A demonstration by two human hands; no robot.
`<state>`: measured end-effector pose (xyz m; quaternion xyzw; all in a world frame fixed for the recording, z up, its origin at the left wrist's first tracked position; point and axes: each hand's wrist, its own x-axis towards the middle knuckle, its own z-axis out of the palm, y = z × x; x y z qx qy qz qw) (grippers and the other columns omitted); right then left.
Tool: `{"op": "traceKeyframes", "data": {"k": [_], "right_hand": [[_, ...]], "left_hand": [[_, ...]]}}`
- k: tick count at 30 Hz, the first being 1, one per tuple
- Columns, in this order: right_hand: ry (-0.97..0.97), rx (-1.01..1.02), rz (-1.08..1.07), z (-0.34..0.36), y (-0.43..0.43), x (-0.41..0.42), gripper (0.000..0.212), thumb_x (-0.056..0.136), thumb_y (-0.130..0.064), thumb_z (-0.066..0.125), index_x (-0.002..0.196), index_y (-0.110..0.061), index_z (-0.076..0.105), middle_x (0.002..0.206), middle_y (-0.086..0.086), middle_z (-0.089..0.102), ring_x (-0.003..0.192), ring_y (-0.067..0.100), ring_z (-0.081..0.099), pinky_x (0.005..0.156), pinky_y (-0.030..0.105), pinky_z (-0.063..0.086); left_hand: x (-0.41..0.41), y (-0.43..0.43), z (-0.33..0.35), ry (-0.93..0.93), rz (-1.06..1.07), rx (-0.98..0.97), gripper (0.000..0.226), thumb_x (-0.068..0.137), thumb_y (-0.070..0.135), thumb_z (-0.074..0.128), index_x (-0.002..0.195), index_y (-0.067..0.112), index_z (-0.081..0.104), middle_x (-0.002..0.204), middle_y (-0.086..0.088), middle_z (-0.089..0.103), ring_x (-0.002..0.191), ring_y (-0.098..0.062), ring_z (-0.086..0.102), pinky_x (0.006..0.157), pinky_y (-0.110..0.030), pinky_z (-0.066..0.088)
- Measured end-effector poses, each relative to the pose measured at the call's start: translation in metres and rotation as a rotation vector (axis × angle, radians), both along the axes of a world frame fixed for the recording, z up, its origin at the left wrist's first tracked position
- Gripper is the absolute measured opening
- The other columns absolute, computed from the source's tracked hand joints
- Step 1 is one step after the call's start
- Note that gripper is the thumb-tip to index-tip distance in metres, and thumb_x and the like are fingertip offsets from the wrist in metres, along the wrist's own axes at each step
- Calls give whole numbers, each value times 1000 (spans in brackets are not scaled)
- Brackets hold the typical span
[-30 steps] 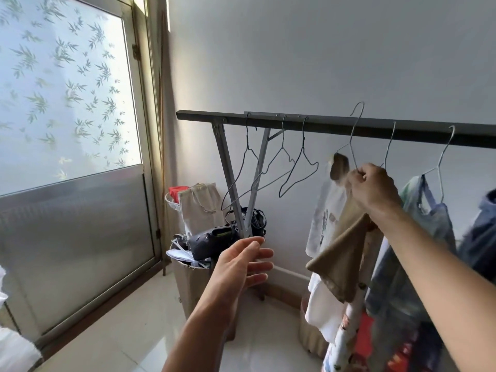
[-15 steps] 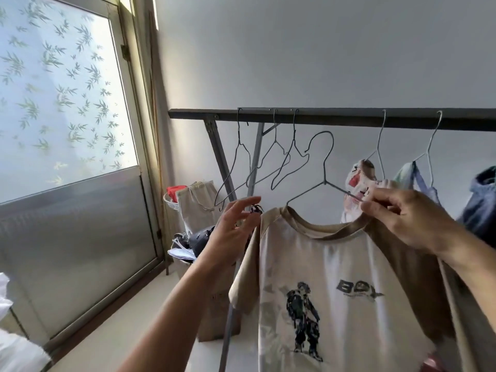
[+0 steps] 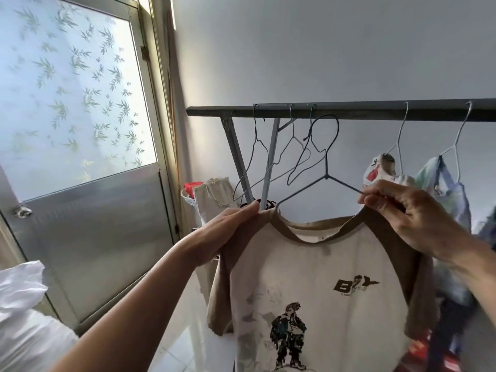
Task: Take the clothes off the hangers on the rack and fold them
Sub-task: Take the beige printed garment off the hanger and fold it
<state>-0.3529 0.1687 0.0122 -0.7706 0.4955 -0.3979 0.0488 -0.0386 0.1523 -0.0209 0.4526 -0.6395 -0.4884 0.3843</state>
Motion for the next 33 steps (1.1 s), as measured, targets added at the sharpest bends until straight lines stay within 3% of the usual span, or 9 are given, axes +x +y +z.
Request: {"op": "traceKeyframes", "data": {"k": [5, 11, 15, 19, 22, 24, 26, 29, 33], "right_hand": [[-17, -8, 29, -6, -8, 6, 28, 81, -60, 43, 95, -47, 63, 94, -27, 67, 98, 9, 61, 86, 45, 52], [-27, -10, 19, -11, -15, 10, 13, 92, -37, 53, 93, -42, 65, 92, -38, 61, 89, -11, 58, 77, 33, 48], [-87, -11, 59, -12, -15, 24, 16, 95, -16, 57, 82, -21, 64, 69, -6, 57, 73, -8, 53, 71, 18, 41], [-131, 61, 241, -17, -18, 48, 23, 98, -25, 54, 77, -14, 54, 62, 1, 47, 59, 5, 43, 61, 26, 39], [-258, 100, 295, -25, -24, 51, 18, 98, -22, 52, 84, -12, 58, 70, 15, 52, 67, 13, 49, 71, 30, 47], [-373, 144, 279, -30, -25, 43, 17, 98, -19, 52, 84, -13, 61, 73, 9, 59, 72, 7, 55, 78, 20, 51], [-456, 181, 240, -33, -27, 35, 22, 99, -15, 52, 78, -14, 61, 57, -3, 51, 57, 4, 48, 61, 11, 44], [-657, 203, 135, -35, -34, 25, 27, 98, -13, 53, 72, -13, 60, 52, -1, 51, 46, 6, 41, 53, 24, 33], [-1014, 351, 185, -29, -32, 21, 19, 67, -37, 73, 72, -19, 72, 66, -8, 66, 62, 3, 61, 54, 23, 50]], "left_hand": [[13, 7, 3, 20, 75, -188, 28, 87, 39, 65, 96, 16, 77, 90, -9, 74, 80, -19, 66, 78, -36, 51], [10, 5, -4, -4, 363, -414, 13, 90, 25, 67, 82, 26, 77, 74, 3, 75, 67, -9, 67, 66, -25, 53], [1, 7, -5, -18, 410, -551, 16, 94, 19, 63, 82, 24, 74, 71, 15, 72, 65, 2, 64, 62, -14, 49], [-10, 7, -10, -18, 396, -578, 13, 94, 17, 64, 86, 18, 74, 78, 2, 74, 74, -14, 70, 71, -34, 58], [-7, 9, -13, 22, 426, -566, 13, 94, 19, 64, 87, 21, 74, 81, -2, 76, 78, -24, 72, 77, -48, 59], [-1, 10, -15, 43, 466, -544, 13, 94, 21, 64, 88, 24, 75, 81, -1, 76, 78, -23, 73, 76, -50, 59], [6, 10, -19, 10, 524, -568, 12, 93, 28, 65, 89, 29, 75, 80, 3, 76, 78, -24, 73, 75, -52, 58], [8, 9, -25, -53, 575, -590, 11, 91, 34, 64, 89, 34, 75, 81, 10, 75, 78, -17, 72, 73, -49, 59], [3, 9, -27, -26, 568, -568, 17, 94, 20, 63, 84, 27, 74, 75, 12, 72, 71, -7, 68, 70, -34, 58]]}}
